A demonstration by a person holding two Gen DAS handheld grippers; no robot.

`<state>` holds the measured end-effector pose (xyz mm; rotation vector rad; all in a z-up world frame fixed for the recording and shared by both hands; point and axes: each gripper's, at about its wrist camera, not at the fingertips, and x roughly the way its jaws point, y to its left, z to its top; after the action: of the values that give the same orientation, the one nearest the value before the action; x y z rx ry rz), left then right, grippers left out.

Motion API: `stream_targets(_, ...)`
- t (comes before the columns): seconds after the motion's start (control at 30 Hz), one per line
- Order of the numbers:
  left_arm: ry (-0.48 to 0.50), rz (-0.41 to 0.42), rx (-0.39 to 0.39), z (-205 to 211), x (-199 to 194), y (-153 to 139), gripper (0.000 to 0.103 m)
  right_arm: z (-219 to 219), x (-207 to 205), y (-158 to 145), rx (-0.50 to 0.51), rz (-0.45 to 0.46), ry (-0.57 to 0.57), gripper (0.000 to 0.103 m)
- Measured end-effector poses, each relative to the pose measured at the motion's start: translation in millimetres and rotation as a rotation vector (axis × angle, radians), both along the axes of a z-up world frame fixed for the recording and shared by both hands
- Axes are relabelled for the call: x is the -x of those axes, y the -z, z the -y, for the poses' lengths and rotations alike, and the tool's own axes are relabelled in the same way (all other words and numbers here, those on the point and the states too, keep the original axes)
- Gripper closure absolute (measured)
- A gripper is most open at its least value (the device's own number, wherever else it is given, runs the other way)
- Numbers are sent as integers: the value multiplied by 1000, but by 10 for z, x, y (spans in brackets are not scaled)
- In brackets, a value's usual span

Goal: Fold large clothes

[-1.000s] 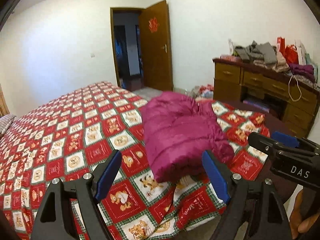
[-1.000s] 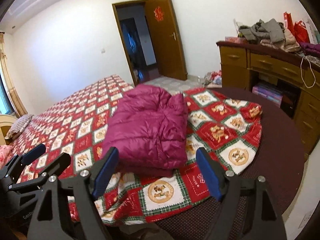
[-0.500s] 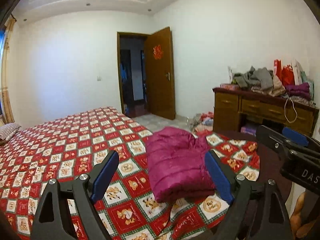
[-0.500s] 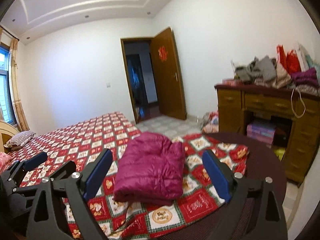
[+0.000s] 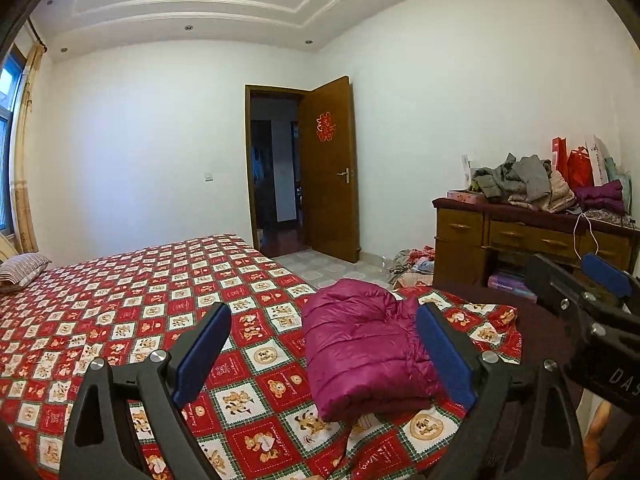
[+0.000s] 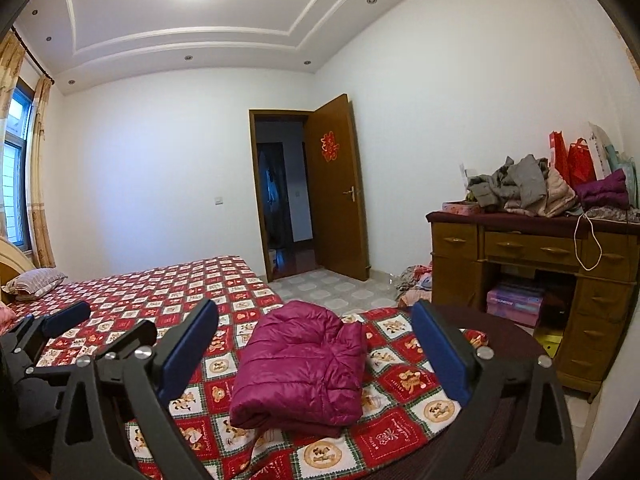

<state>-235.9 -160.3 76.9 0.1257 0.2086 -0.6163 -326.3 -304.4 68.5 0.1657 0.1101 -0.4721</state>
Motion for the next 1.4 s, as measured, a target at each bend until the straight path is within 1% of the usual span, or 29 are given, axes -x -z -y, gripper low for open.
stream_targets(0.57,-10,10,-6,-7,24,0,8,-3,25,22,-5,-5,2,4)
stream_targets(0.7,-25,12,-16,8,11,20,8,-5,32,23,-10,-4,5,4)
stream_targets(1.4,-35,4,-16,-17,-30,49,8,-33,65,58,-15,-11,9,4)
